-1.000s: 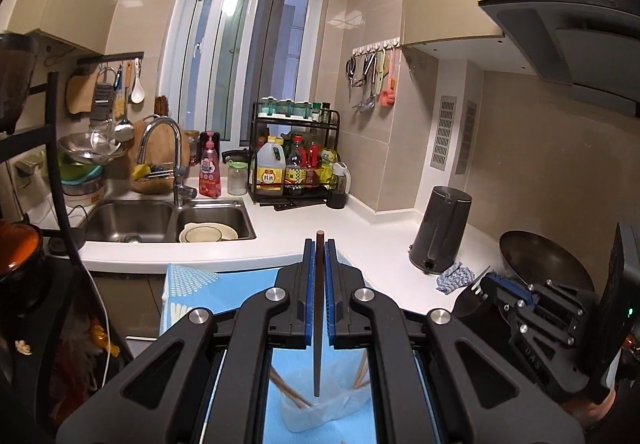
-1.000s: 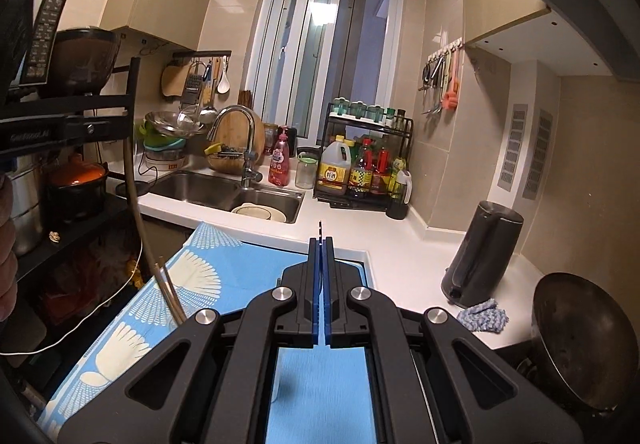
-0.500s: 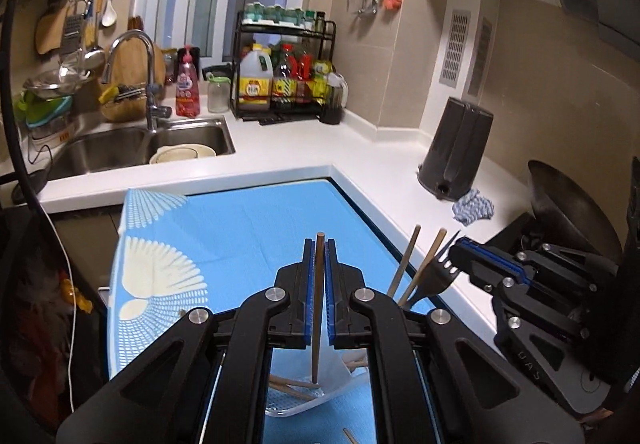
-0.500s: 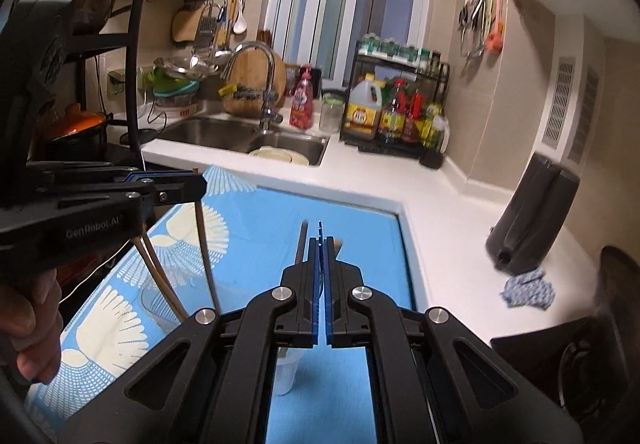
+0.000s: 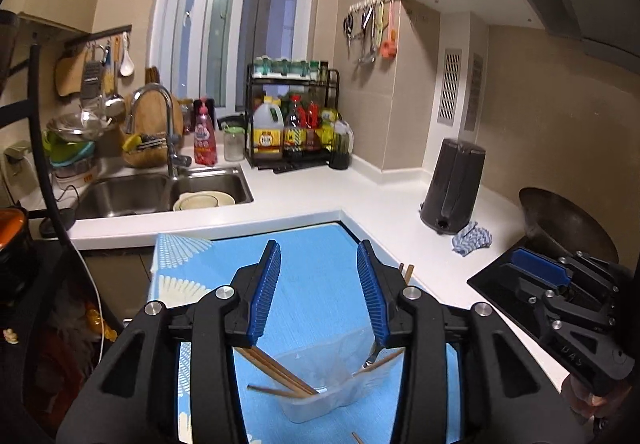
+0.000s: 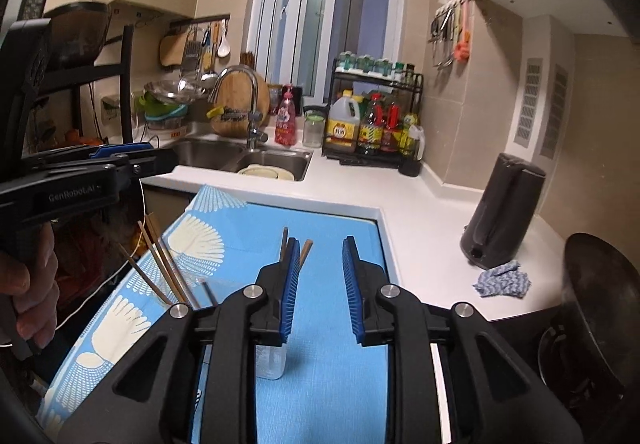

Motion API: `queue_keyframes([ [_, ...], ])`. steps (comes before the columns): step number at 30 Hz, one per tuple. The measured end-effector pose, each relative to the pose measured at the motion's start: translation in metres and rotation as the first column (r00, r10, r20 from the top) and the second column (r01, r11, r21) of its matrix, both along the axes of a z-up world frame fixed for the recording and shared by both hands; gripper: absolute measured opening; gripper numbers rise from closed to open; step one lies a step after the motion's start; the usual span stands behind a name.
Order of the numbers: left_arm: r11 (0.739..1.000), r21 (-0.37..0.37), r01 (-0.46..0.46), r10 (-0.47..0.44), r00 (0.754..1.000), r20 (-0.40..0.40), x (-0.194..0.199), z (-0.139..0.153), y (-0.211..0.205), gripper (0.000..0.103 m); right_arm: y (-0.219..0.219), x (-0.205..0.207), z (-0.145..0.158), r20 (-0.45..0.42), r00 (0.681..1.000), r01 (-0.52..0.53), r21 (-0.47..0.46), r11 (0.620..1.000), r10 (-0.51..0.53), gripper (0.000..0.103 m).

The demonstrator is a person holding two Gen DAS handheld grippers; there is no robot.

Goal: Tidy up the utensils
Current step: 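Move both open tools back toward the white spoon and the last wooden chopstick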

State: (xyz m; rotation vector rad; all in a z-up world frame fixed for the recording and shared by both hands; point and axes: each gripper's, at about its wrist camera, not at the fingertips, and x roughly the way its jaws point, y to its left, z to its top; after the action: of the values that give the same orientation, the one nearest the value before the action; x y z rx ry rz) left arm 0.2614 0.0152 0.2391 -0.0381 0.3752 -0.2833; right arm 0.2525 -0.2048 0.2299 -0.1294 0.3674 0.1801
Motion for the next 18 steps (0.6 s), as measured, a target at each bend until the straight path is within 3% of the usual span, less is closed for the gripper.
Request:
queue_keyframes([
  [4,1.0,-0.024,-0.008,0.008,1.0,0.016,-0.038,-0.004,0.008,0.039,-0.012,-0.048,-0.002,0.038,0.999,-0.004,0.052,0.999,0.002,0.024],
  [7,0.999,-0.042,-0.02,0.02,1.0,0.006,-0.07,-0.024,0.017,0.035,-0.014,-0.086,-0.017,0.068,0.998,-0.008,0.078,0.997,0.003,0.024],
  [12,0.998,-0.053,-0.045,0.043,0.998,-0.048,-0.12,-0.085,0.022,0.018,-0.009,-0.135,-0.071,0.042,0.999,-0.021,0.121,0.992,0.016,0.023],
  [13,0.996,-0.055,-0.065,0.062,0.997,-0.056,-0.132,-0.101,0.022,0.014,-0.007,-0.141,-0.086,0.02,1.0,-0.024,0.137,0.99,0.022,0.021],
  [15,0.993,-0.07,-0.096,0.091,0.994,-0.067,-0.15,-0.126,0.026,0.012,-0.003,-0.153,-0.113,-0.01,1.0,-0.026,0.168,0.985,0.028,0.006],
  [18,0.986,-0.079,-0.145,0.141,0.988,-0.063,-0.174,-0.159,0.028,0.01,0.006,-0.169,-0.149,-0.051,0.997,-0.04,0.182,0.982,0.05,0.004],
])
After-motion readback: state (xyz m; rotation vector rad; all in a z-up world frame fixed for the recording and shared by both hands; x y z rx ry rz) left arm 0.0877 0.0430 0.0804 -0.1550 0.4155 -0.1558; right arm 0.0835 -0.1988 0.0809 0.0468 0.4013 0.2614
